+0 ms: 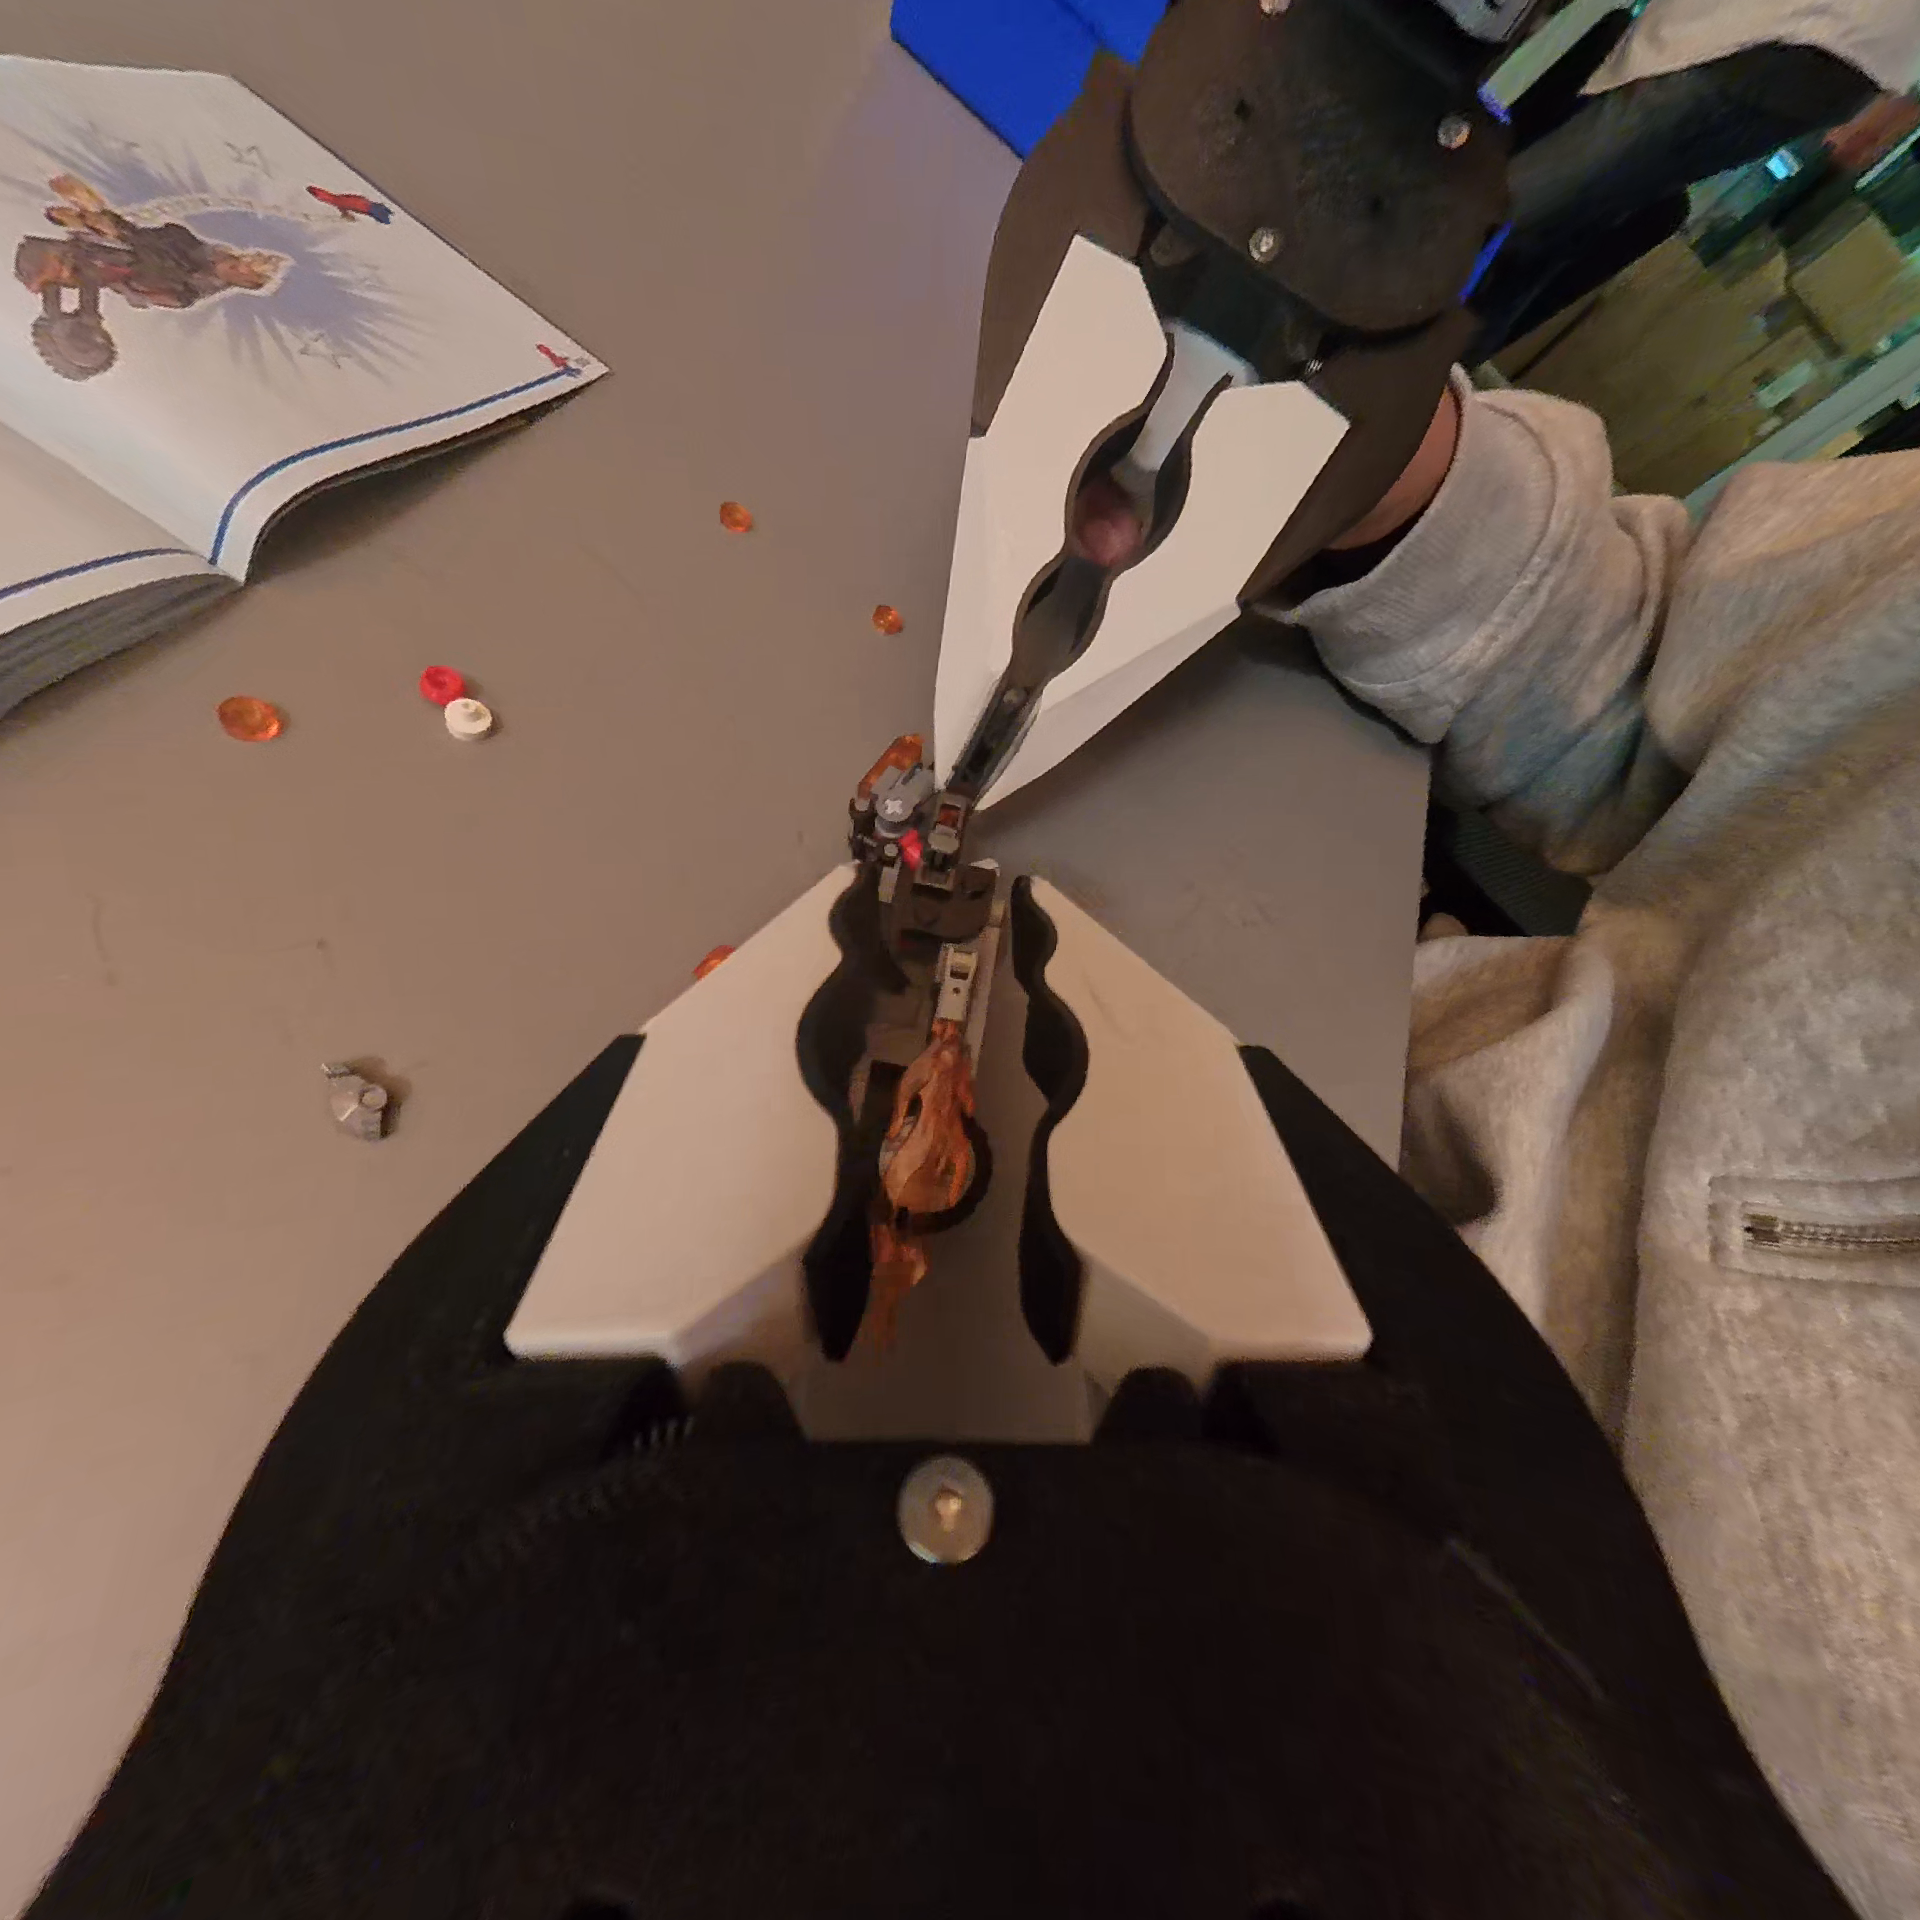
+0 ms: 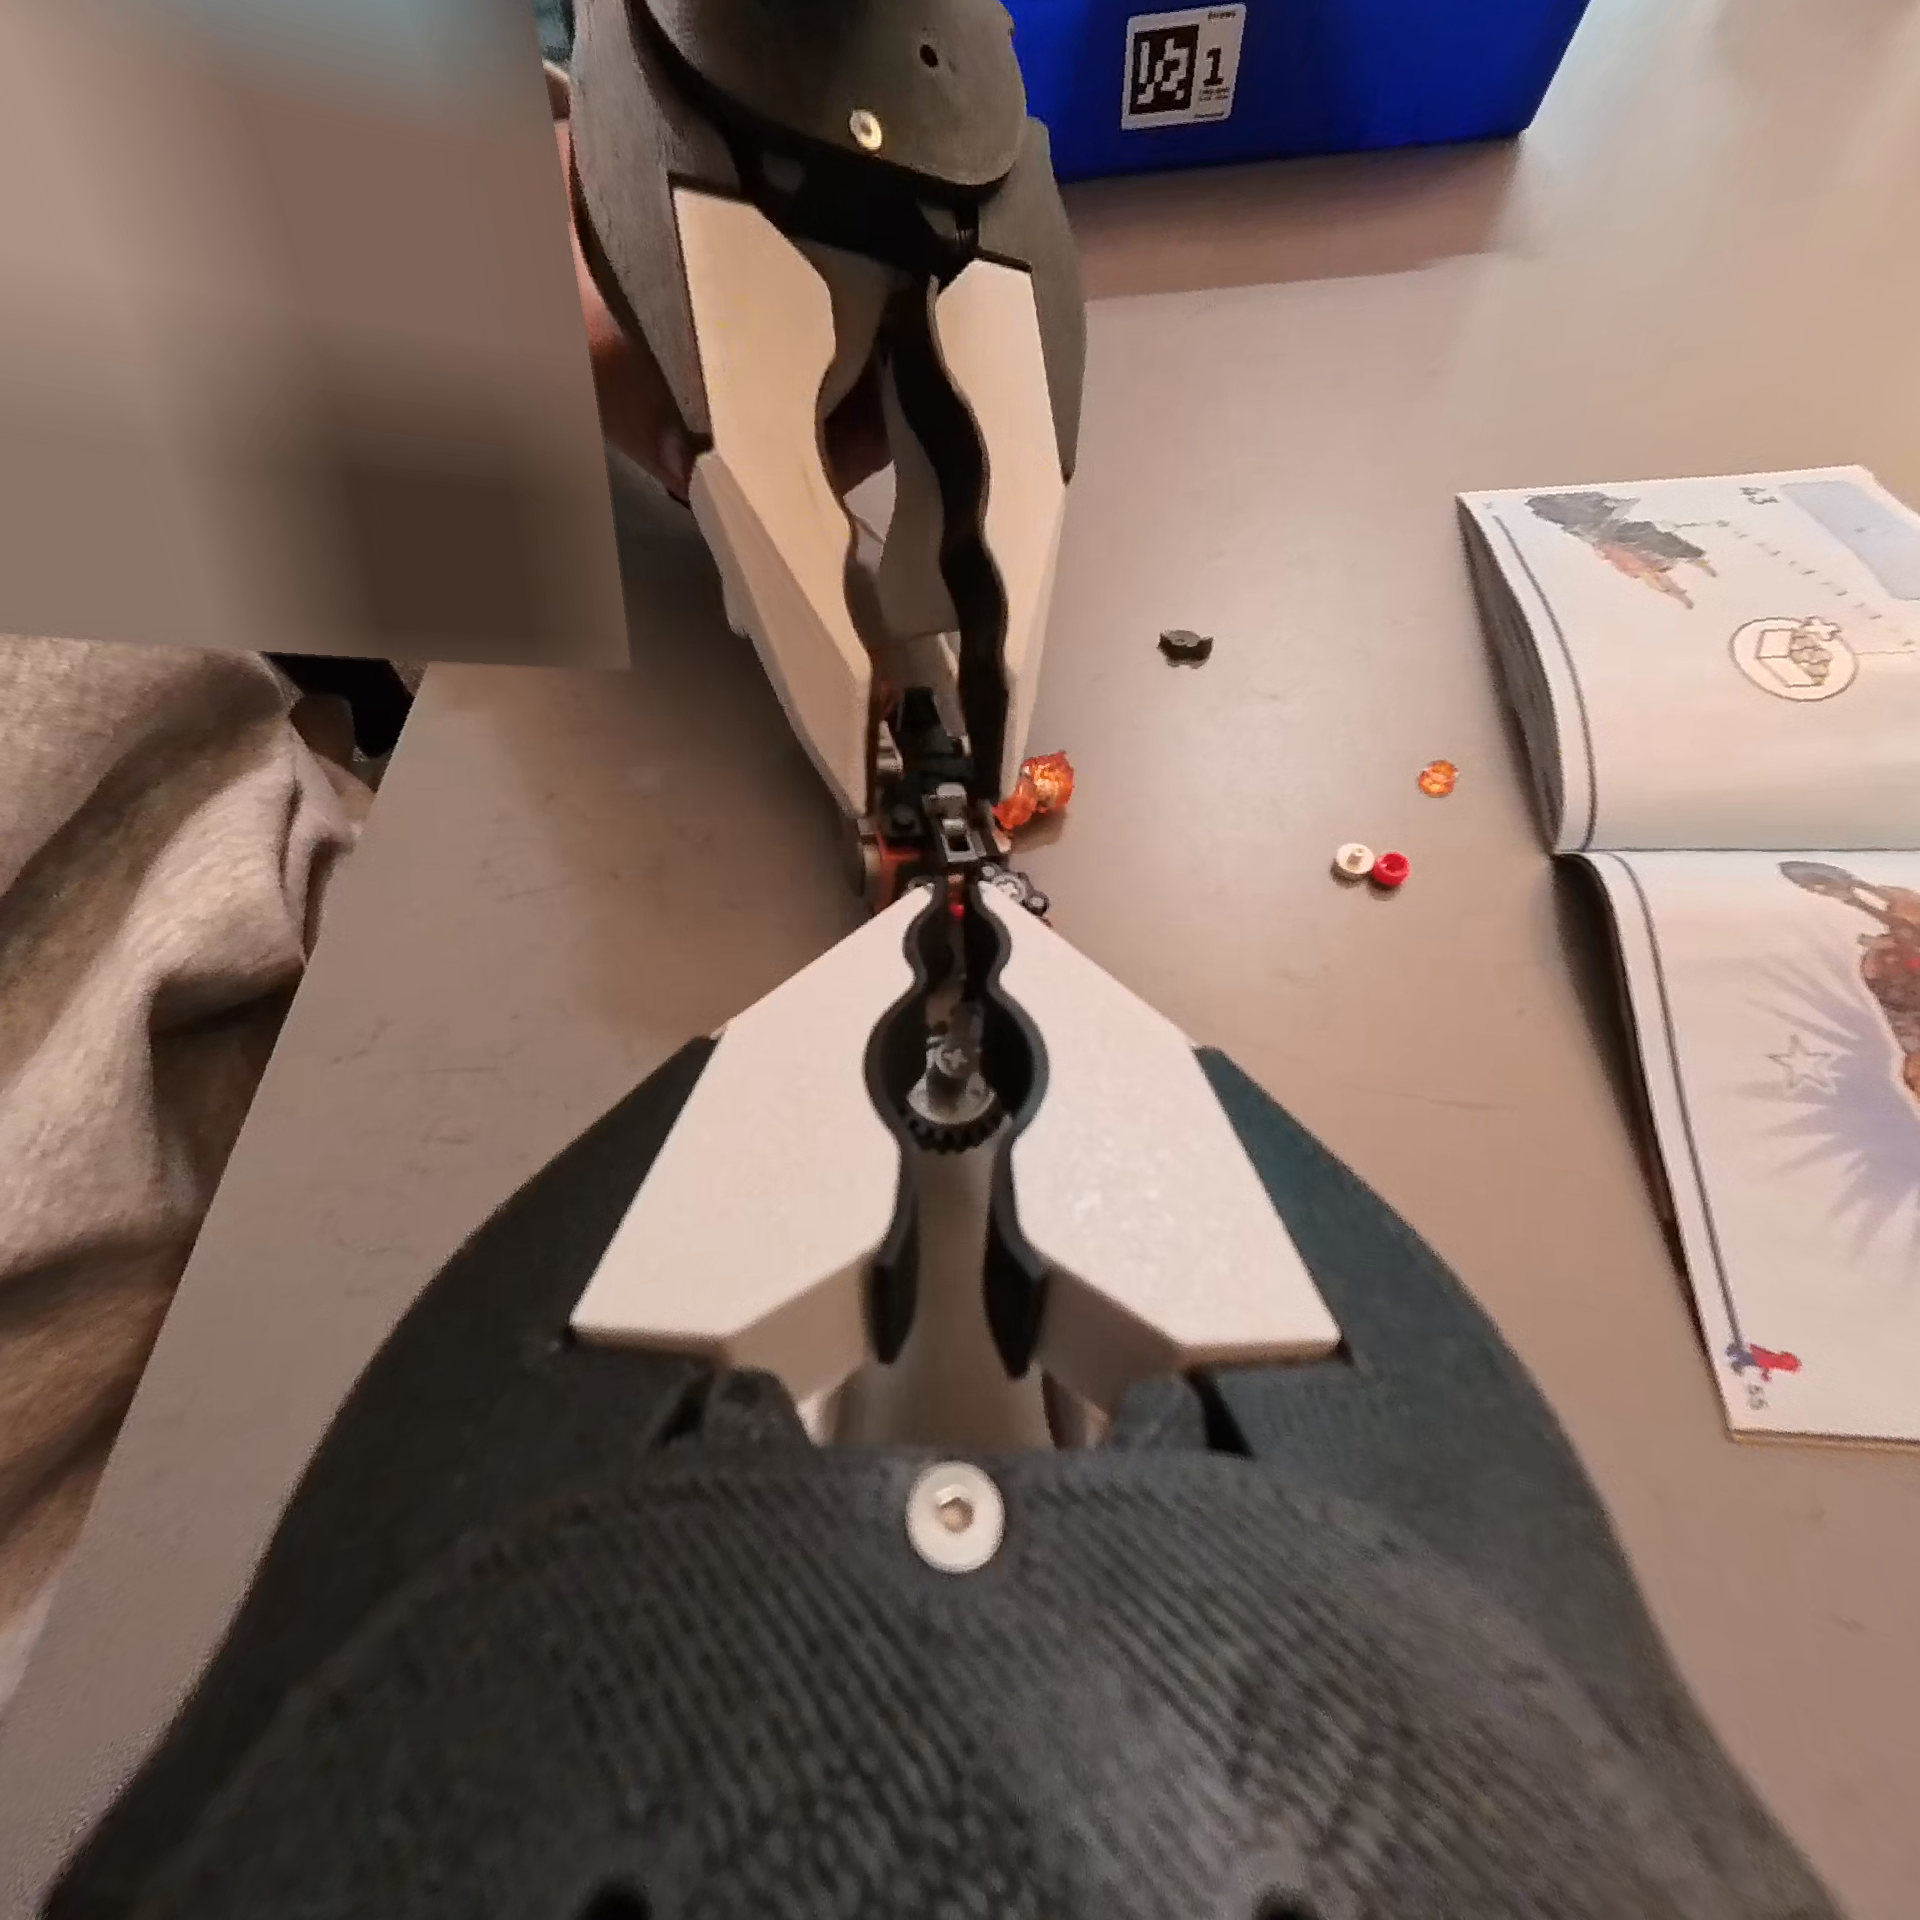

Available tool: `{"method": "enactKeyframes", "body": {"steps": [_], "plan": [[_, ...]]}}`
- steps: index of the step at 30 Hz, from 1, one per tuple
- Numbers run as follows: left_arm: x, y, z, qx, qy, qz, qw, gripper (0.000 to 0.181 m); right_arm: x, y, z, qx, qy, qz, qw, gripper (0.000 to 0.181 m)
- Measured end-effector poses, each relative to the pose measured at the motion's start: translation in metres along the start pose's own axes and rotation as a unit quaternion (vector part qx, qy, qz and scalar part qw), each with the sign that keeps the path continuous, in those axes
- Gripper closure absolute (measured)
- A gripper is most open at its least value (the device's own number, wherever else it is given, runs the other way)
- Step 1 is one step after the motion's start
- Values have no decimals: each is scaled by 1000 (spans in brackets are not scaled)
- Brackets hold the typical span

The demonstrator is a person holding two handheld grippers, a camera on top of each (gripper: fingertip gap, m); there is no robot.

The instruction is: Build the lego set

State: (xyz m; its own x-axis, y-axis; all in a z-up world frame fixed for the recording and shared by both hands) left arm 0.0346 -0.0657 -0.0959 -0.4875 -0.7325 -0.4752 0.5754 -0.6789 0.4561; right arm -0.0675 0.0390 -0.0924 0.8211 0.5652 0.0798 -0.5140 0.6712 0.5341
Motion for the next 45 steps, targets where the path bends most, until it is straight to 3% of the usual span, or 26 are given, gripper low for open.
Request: {"method": "enactKeyframes", "body": {"steps": [3, 33, 45], "plan": [[-2, -5, -2, 13, -15, 7, 1000, 166, -1, 0, -1, -4, 7, 5, 1000, 181], [-4, -11, -3, 12, -64, -23, 998, 167, -11, -1, -4, -15, 7, 102, 995, 181], [-3, -10, -3, 11, -65, -19, 998, 167, -10, -1, -4, -18, 11, 68, 997, 180]]}}
Point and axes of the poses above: each gripper's, where its closed fingertips meet, y back along the fingers, z out of its top, x = y × z across the jaws, the point moved 8 cm from there along y, back along the fingers, and after that the axes turned 3 degrees about -z, right-handed, at the moved point
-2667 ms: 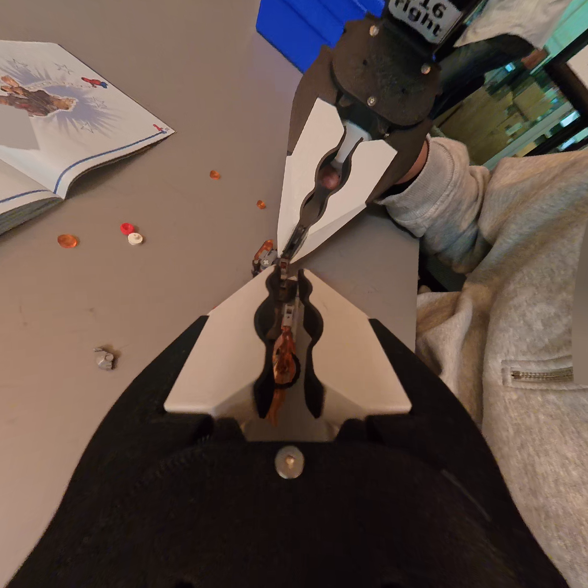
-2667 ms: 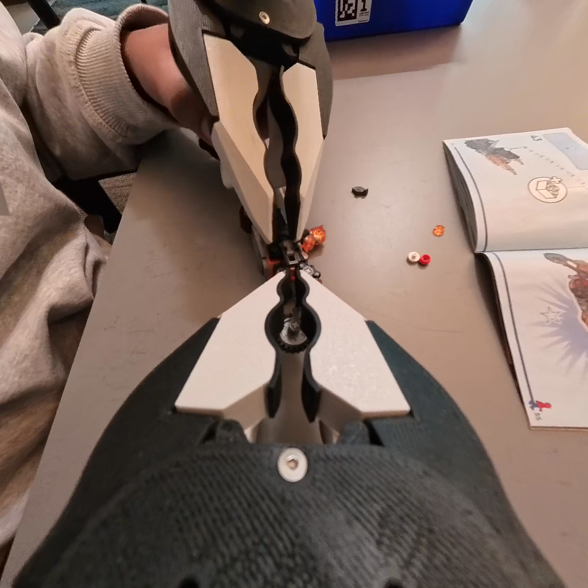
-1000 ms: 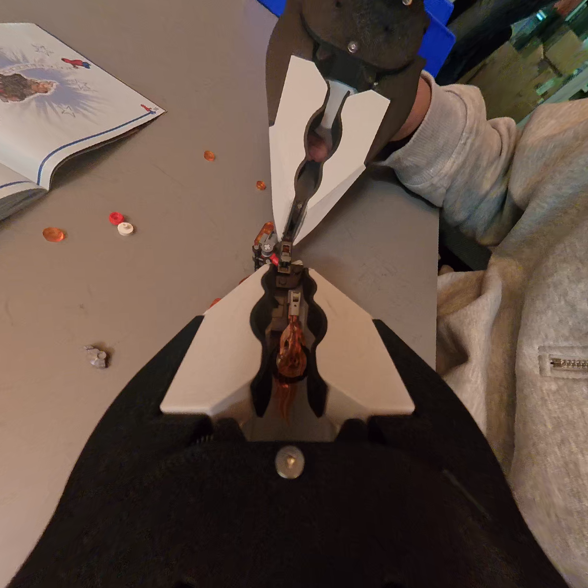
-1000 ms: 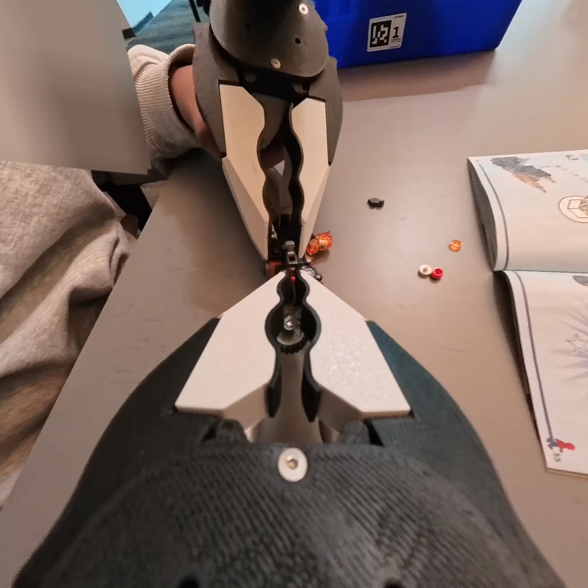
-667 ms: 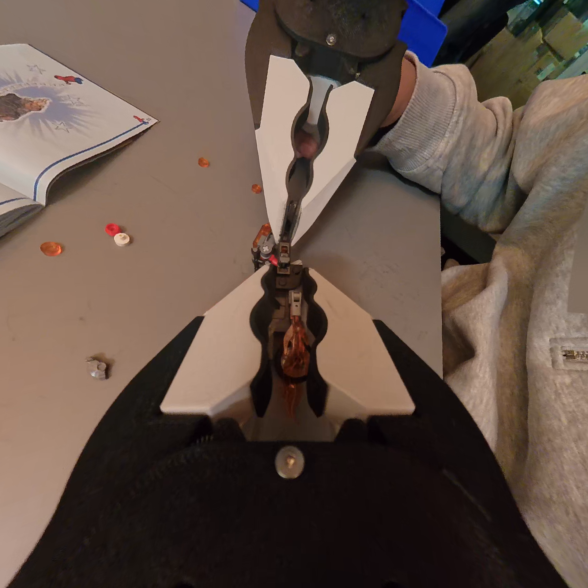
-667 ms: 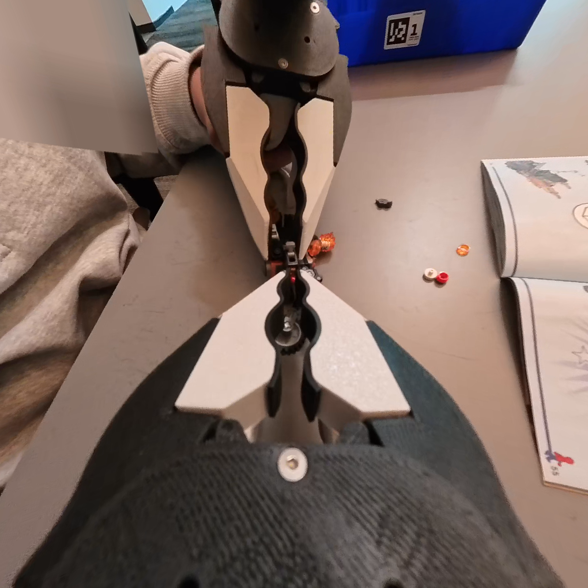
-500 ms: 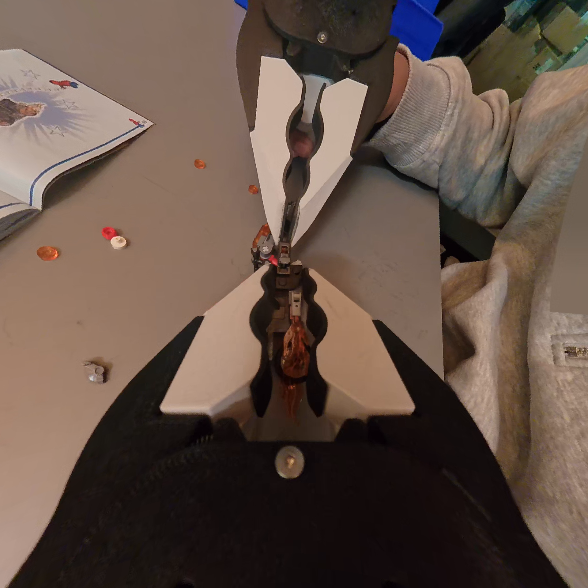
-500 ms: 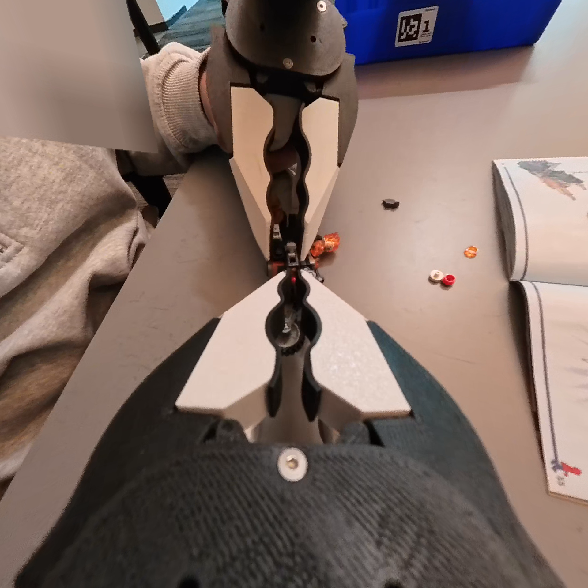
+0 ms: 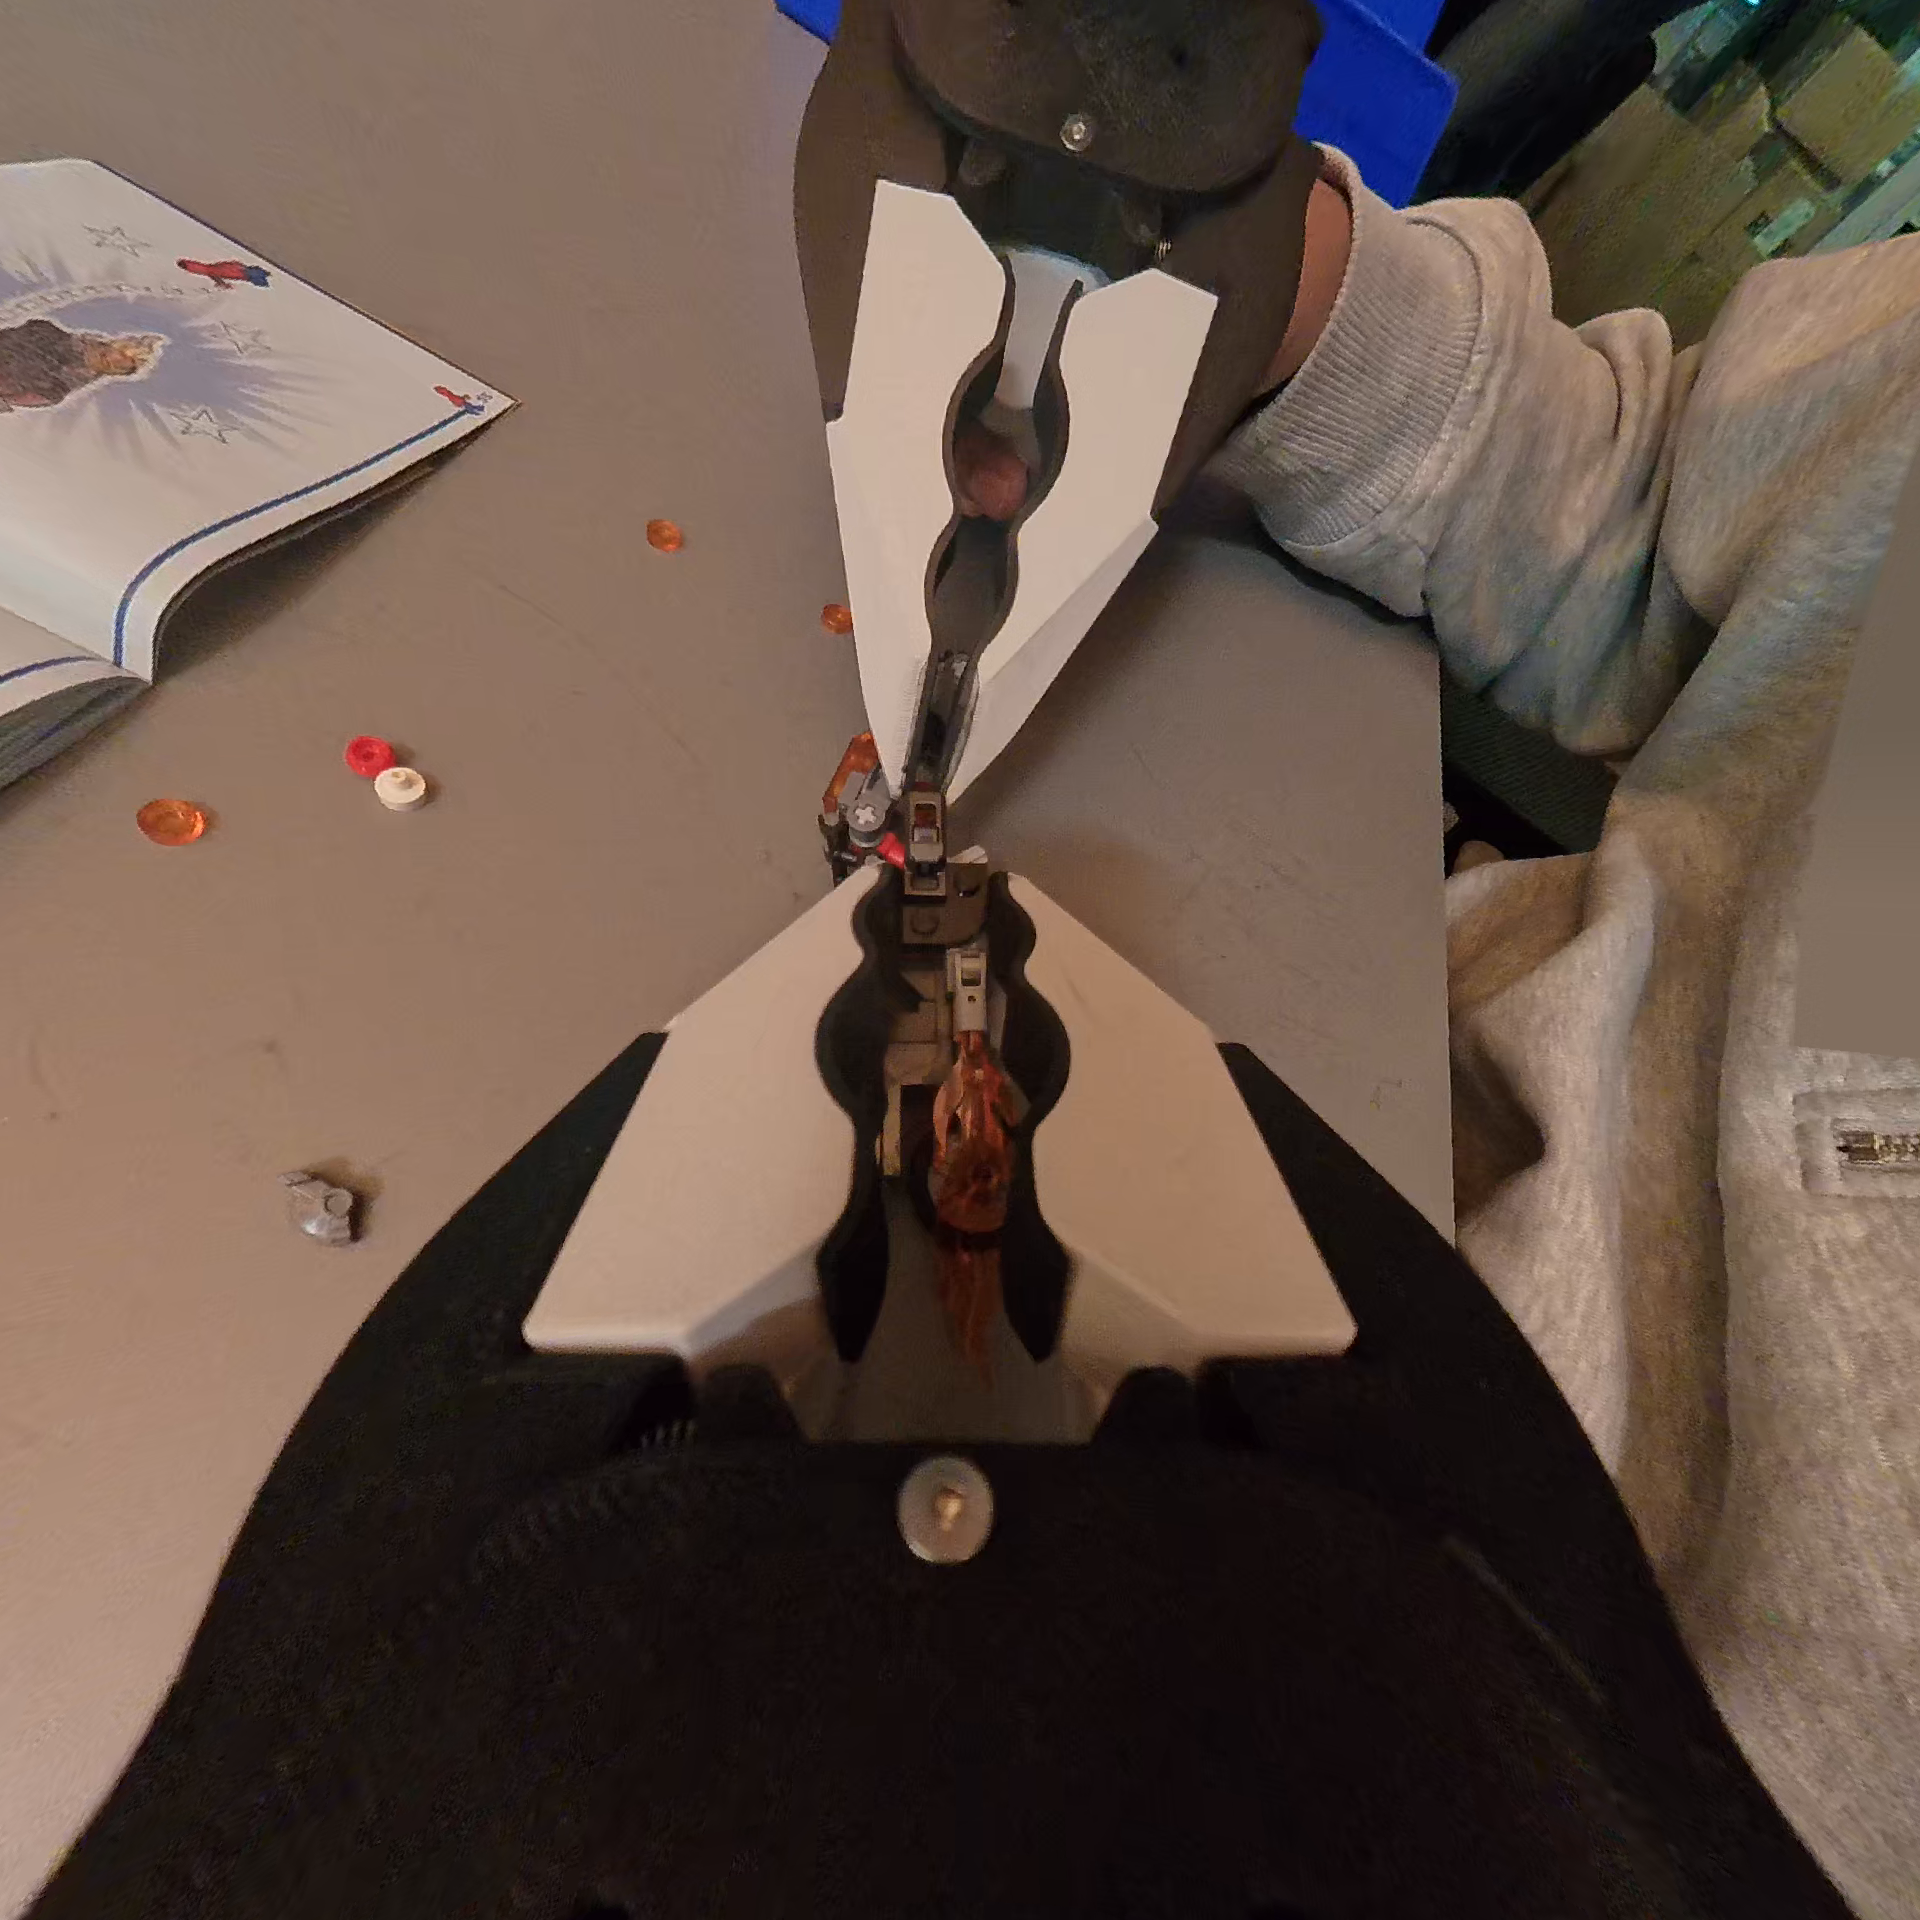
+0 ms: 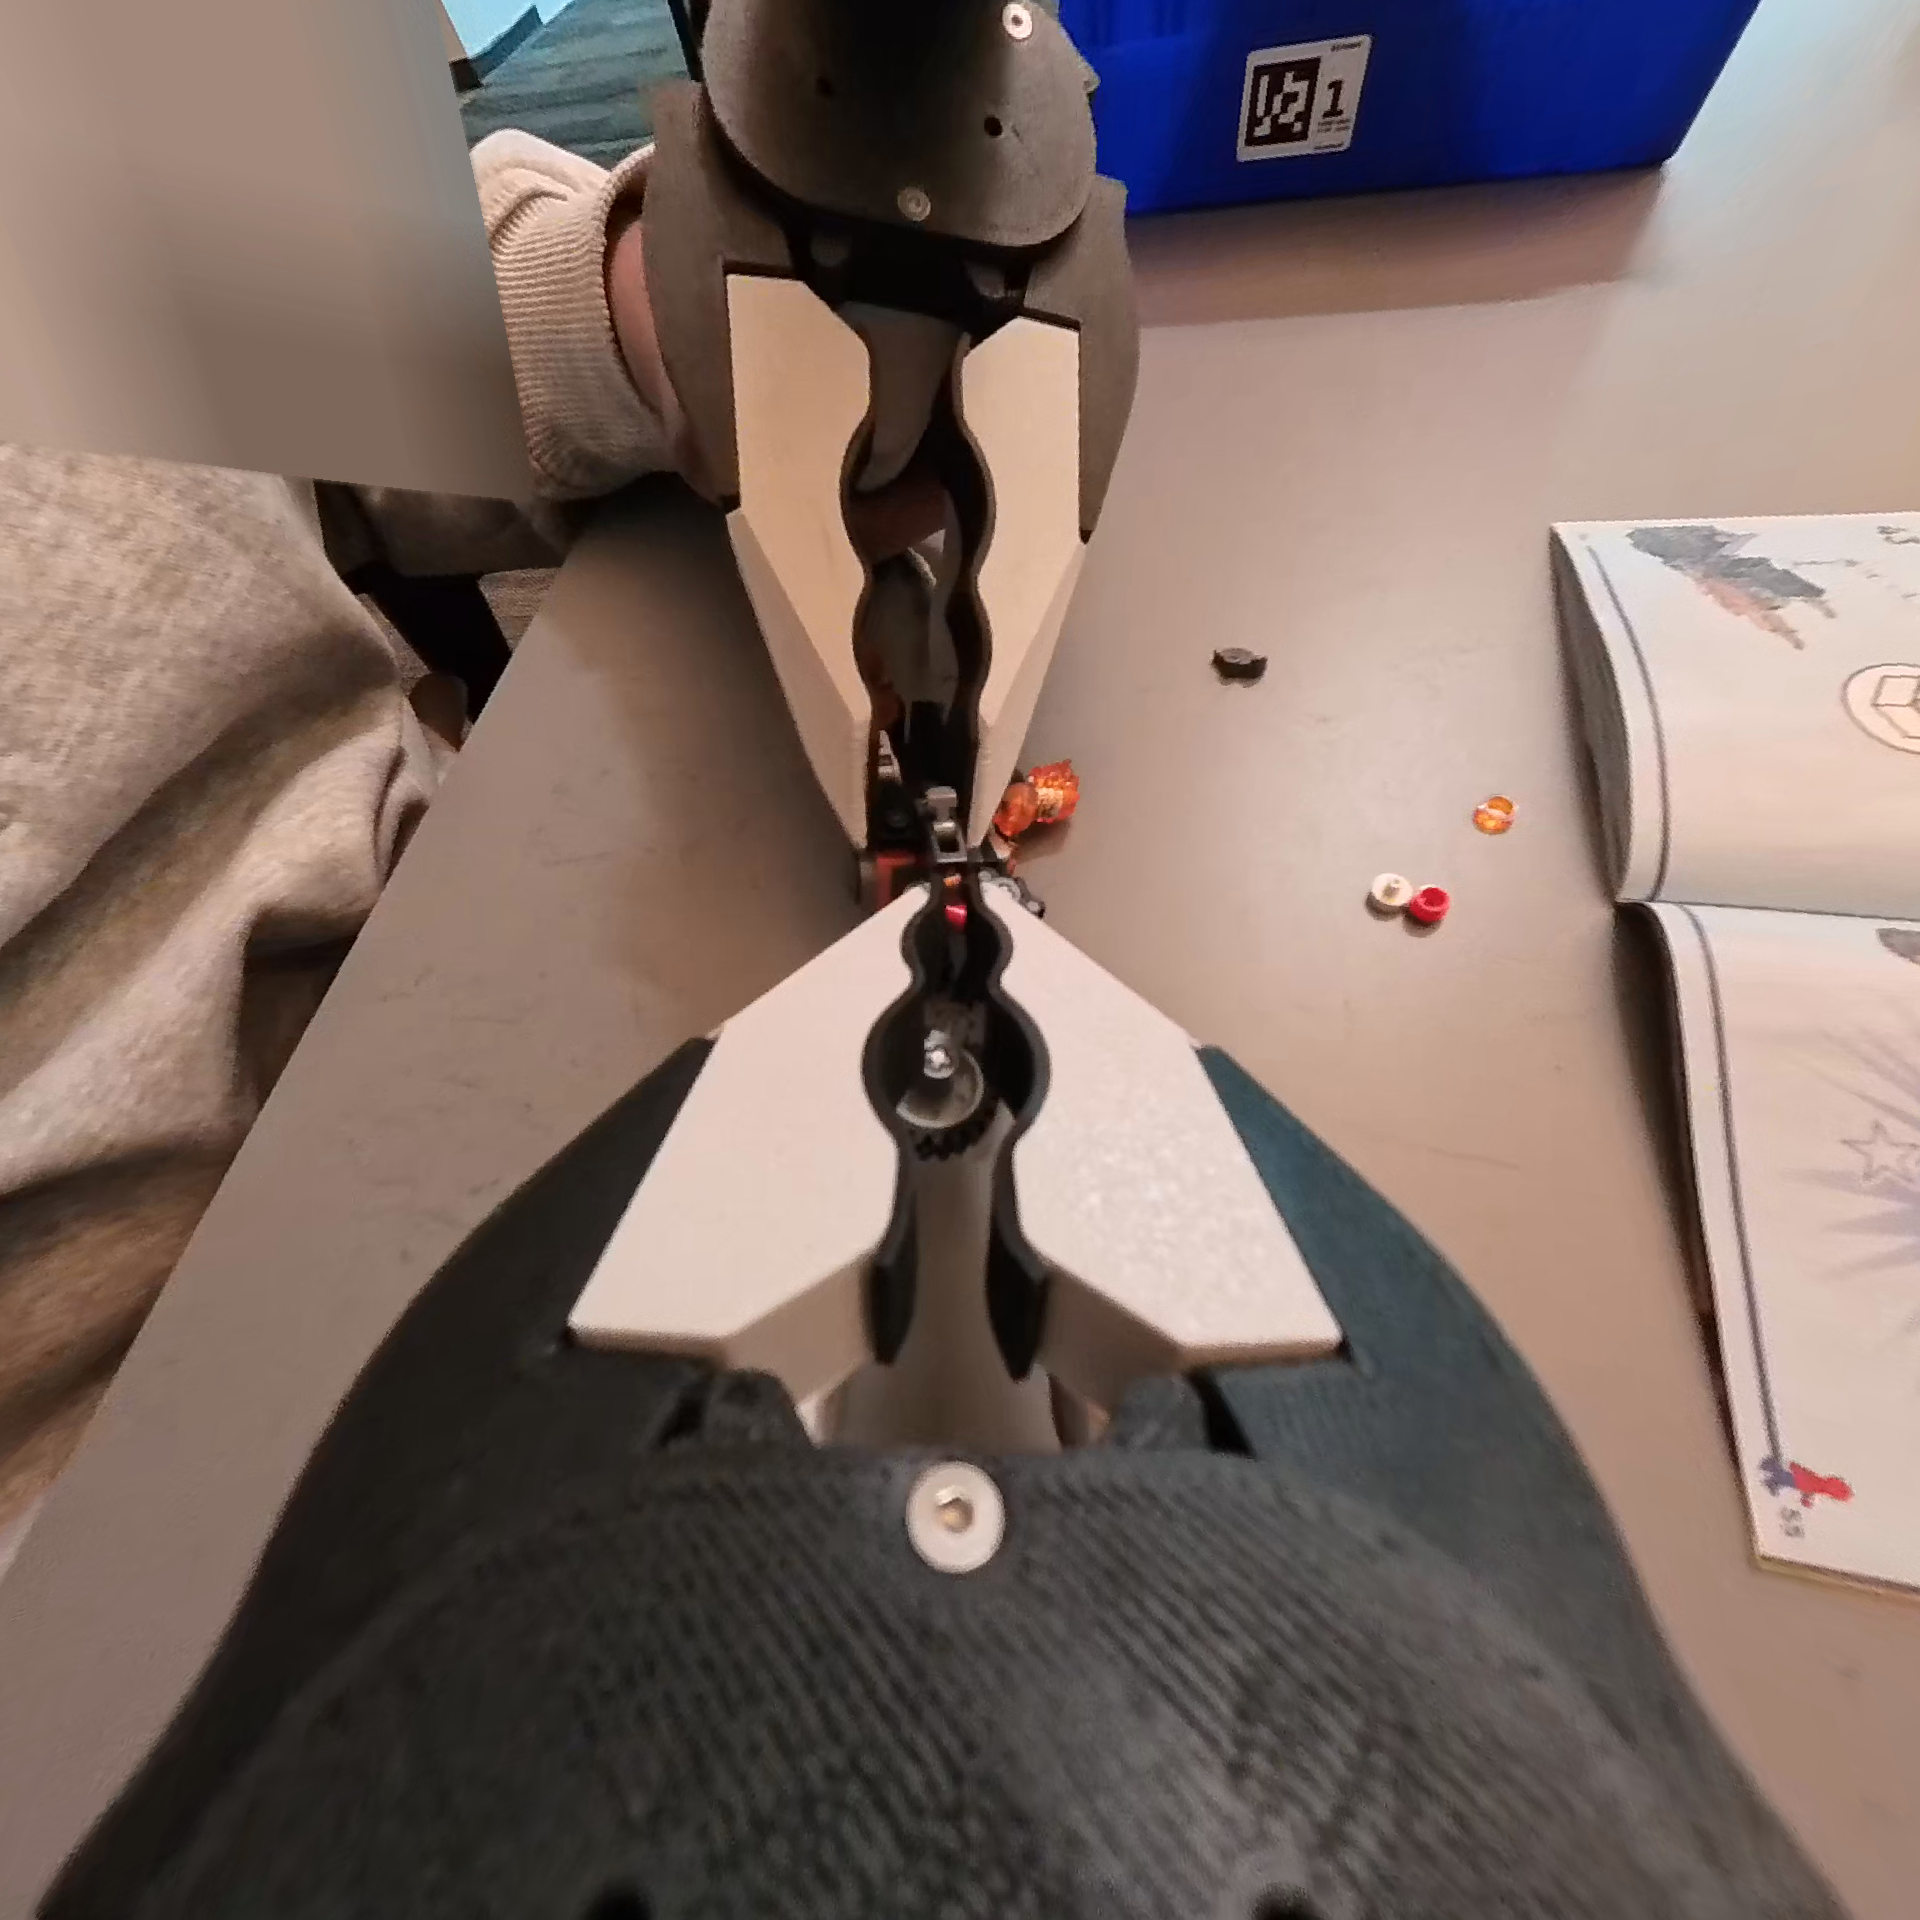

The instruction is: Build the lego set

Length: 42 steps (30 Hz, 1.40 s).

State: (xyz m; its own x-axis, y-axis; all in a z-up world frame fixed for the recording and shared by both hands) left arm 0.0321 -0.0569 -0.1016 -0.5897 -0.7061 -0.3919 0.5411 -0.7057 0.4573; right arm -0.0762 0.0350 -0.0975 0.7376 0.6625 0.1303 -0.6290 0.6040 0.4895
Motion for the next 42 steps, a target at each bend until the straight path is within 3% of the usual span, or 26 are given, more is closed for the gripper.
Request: {"method": "enactKeyframes", "body": {"steps": [13, 19, 22, 26, 33, 42], "plan": [[1, 0, 0, -3, 6, 1, 1000, 167, -2, 5, -2, 0, -8, -19, 1000, 181], [1, 0, 0, -3, 7, 2, 1000, 167, 4, 28, 7, -23, -42, -70, 996, 178], [0, 0, 0, -4, 8, 4, 1000, 166, 19, 47, 7, -30, -87, -127, 988, 176], [0, 0, 0, -4, 7, 5, 1000, 166, 58, 65, -21, 17, -77, -176, 981, 172], [0, 0, -1, -6, 7, 9, 1000, 167, 117, 56, -66, 99, -94, -179, 974, 166], [-1, 0, -1, -6, 6, 11, 1000, 167, 119, 41, -65, 91, -48, -177, 979, 176]]}}
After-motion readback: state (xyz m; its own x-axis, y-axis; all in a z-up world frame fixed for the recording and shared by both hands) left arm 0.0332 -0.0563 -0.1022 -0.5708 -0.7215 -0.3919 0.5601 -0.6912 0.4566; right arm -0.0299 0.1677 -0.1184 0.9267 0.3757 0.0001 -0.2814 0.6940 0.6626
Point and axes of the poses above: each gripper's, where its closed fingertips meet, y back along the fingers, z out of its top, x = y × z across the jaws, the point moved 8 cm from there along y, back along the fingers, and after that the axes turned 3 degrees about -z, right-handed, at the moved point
